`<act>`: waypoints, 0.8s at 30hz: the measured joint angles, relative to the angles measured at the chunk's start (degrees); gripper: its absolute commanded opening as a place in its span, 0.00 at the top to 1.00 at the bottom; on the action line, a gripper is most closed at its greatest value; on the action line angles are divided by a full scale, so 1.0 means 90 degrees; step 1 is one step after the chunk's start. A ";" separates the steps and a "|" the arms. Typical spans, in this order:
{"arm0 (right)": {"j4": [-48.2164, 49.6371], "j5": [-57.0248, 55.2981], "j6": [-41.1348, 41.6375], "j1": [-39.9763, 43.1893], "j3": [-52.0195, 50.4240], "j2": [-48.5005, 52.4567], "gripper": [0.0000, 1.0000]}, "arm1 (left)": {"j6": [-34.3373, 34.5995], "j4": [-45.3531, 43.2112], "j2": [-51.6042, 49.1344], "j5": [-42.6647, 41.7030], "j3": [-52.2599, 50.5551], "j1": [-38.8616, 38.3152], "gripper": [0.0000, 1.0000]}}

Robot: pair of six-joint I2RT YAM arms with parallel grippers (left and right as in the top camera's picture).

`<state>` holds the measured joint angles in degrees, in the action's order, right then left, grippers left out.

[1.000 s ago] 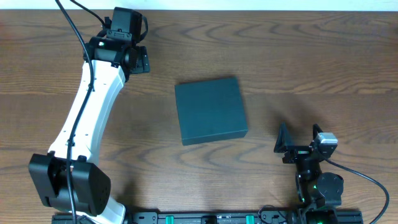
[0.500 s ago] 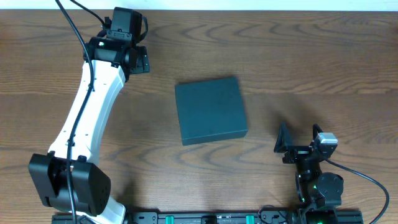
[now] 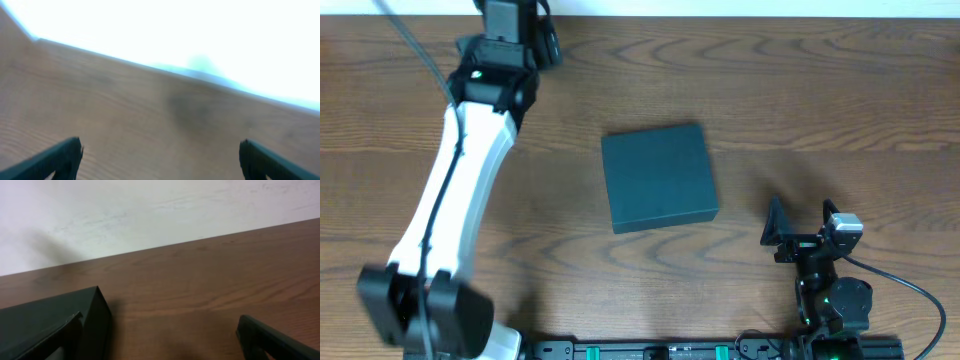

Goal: Pack container

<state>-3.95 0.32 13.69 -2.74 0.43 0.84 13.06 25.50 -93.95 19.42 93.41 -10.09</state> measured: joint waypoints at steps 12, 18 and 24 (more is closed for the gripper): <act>0.0000 -0.0012 0.0000 0.0000 0.0000 0.0000 0.01 | 0.1207 -0.0199 0.4019 0.0053 -0.0335 0.0216 0.01; 0.0007 -0.0015 0.0000 0.0000 0.0000 0.0000 0.01 | 0.1452 -0.0170 0.5792 0.0063 -0.2144 0.0646 0.01; 0.0002 -0.0015 0.0000 0.0000 0.0000 0.0000 0.01 | 0.2210 -0.0401 0.7283 0.0053 -0.4575 0.0998 0.02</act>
<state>-3.92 0.19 13.69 -2.74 0.43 0.84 32.95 21.89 -28.40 19.90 52.23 -1.10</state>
